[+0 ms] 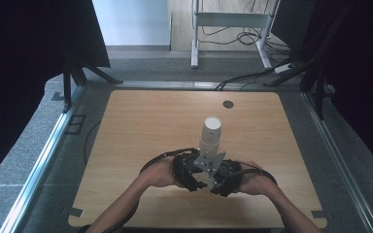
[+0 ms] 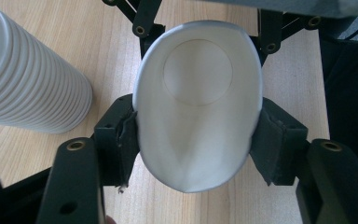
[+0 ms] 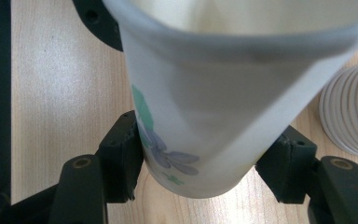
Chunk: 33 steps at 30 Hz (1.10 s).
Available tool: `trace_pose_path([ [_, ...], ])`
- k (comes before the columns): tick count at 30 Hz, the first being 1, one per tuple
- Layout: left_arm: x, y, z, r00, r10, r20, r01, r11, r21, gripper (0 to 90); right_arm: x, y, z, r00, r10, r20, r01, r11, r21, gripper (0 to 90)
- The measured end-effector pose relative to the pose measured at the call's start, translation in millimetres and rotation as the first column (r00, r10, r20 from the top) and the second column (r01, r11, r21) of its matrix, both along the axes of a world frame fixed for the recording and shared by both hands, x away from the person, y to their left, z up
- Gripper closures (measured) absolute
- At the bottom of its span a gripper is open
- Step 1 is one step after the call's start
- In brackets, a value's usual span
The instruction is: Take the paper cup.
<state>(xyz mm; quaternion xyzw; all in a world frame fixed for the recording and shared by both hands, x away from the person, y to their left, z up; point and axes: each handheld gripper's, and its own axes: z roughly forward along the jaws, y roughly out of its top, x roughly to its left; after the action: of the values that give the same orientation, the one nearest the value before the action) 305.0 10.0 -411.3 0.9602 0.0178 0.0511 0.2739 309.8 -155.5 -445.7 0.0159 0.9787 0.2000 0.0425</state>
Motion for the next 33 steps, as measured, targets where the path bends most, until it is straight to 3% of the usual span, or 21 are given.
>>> trace_pose_path([
  [2, 0.3, 1.3, 0.8, 1.0000, 0.006, -0.003, -0.006, 0.9998, -0.019, 34.5, -0.1, -2.0, -0.8, 0.9999, -0.010, -0.003, 0.010, 1.000, 0.027, 37.2],
  [5, 2.0, 5.6, 4.2, 0.9992, 0.029, -0.027, -0.031, 0.9962, -0.081, 29.4, 0.7, -7.3, -0.3, 0.9995, -0.024, -0.021, 0.026, 0.995, 0.093, 37.2],
  [9, 4.7, 12.4, 7.2, 0.9963, 0.048, -0.072, -0.060, 0.9833, -0.172, 23.3, 1.6, -15.3, -0.3, 0.9970, -0.052, -0.057, 0.062, 0.980, 0.187, 37.2],
  [10, 4.7, 12.4, 7.2, 0.9963, 0.048, -0.072, -0.060, 0.9833, -0.172, 22.3, 1.4, -17.3, -0.7, 0.9956, -0.063, -0.069, 0.077, 0.973, 0.216, 37.2],
  [11, 5.2, 14.8, 7.2, 0.9954, 0.052, -0.080, -0.067, 0.9768, -0.203, 21.5, 1.4, -19.0, -1.0, 0.9948, -0.065, -0.079, 0.082, 0.969, 0.235, 37.2],
  [12, 5.2, 14.8, 7.2, 0.9954, 0.052, -0.080, -0.067, 0.9768, -0.203, 20.8, 1.4, -19.0, -1.0, 0.9948, -0.065, -0.079, 0.082, 0.969, 0.235, 37.2],
  [13, 6.3, 16.9, 6.5, 0.9936, 0.056, -0.098, -0.079, 0.9653, -0.249, 20.2, 1.8, -21.8, -2.6, 0.9934, -0.063, -0.095, 0.088, 0.955, 0.283, 37.2],
  [16, 7.1, 19.2, 5.6, 0.9920, 0.047, -0.117, -0.081, 0.9493, -0.304, 20.1, 1.3, -24.2, -6.2, 0.9922, -0.064, -0.107, 0.096, 0.940, 0.328, 37.1],
  [18, 7.2, 19.4, 4.8, 0.9917, 0.042, -0.122, -0.079, 0.9448, -0.318, 20.1, 0.7, -25.1, -8.3, 0.9915, -0.063, -0.114, 0.100, 0.928, 0.358, 37.1],
  [22, 5.6, 18.1, 3.0, 0.9932, 0.040, -0.110, -0.074, 0.9431, -0.324, 22.3, 0.5, -26.3, -10.0, 0.9899, -0.059, -0.129, 0.106, 0.909, 0.403, 37.1],
  [27, 5.3, 18.9, 3.5, 0.9947, 0.044, -0.093, -0.073, 0.9418, -0.328, 28.4, 0.3, -26.9, -11.3, 0.9897, -0.055, -0.132, 0.106, 0.903, 0.416, 37.0],
  [33, 3.3, 15.9, 6.5, 0.9968, 0.048, -0.064, -0.065, 0.9558, -0.287, 31.6, 1.3, -25.5, -14.0, 0.9910, -0.054, -0.122, 0.101, 0.903, 0.417, 36.2],
])
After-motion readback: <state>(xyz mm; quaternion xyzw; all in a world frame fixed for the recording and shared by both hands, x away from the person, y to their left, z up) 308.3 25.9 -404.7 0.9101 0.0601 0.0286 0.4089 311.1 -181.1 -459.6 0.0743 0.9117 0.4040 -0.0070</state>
